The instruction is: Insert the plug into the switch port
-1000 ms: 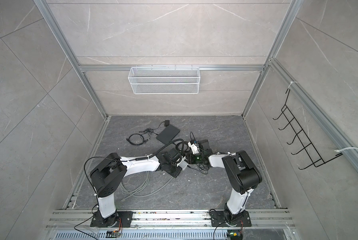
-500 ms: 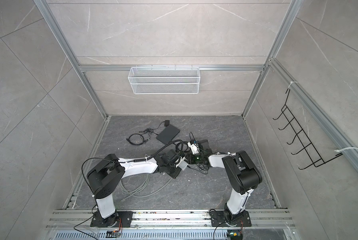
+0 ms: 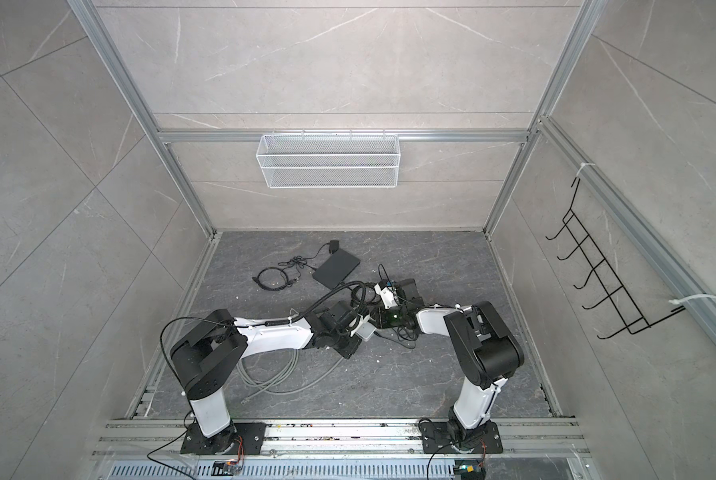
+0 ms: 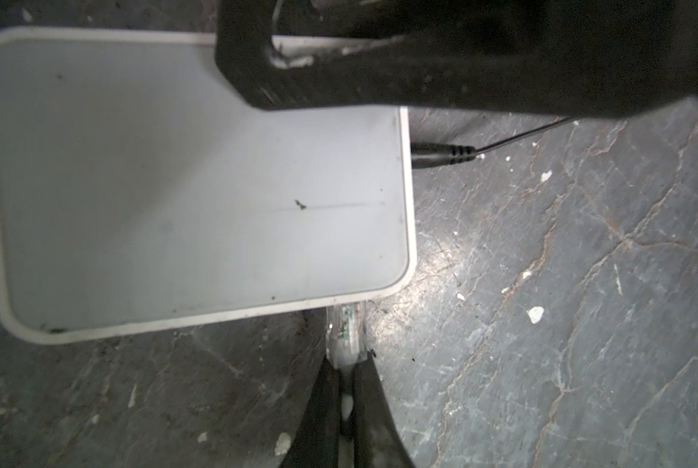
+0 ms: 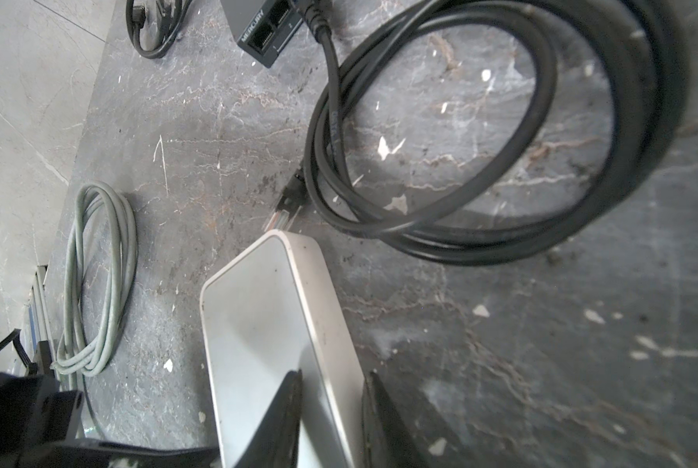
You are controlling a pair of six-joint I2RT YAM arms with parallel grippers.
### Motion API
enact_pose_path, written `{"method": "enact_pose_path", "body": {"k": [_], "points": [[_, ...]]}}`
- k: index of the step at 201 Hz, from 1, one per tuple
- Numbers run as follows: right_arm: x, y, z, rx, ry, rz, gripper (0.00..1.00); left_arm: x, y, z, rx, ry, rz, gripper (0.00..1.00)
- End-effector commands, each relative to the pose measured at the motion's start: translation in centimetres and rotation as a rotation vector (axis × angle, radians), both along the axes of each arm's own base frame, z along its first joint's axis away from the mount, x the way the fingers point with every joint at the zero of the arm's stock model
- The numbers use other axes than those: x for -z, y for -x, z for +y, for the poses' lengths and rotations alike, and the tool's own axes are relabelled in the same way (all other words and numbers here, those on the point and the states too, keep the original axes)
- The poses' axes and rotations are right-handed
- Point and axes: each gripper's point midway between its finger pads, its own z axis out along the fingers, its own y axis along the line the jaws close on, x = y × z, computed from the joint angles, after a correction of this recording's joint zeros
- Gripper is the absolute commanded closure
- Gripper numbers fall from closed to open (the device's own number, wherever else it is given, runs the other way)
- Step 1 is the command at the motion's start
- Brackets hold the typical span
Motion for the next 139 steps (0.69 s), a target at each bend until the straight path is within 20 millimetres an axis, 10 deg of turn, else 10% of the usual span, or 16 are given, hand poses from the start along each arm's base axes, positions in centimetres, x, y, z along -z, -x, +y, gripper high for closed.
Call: {"method": "enact_pose_path", "body": {"k": [1,139], "points": [[1.8,5.3,1.7,-0.128,-0.030,0.180,0.72,-4.1,-3.4,-3.4,0.012,0.146,-0.139,0.92],[0.8,7.3,2.3,-0.139,-0.176,0.332,0.72,-2.6,-3.6,-2.2,-0.023,0.214,-0.190,0.92]]}}
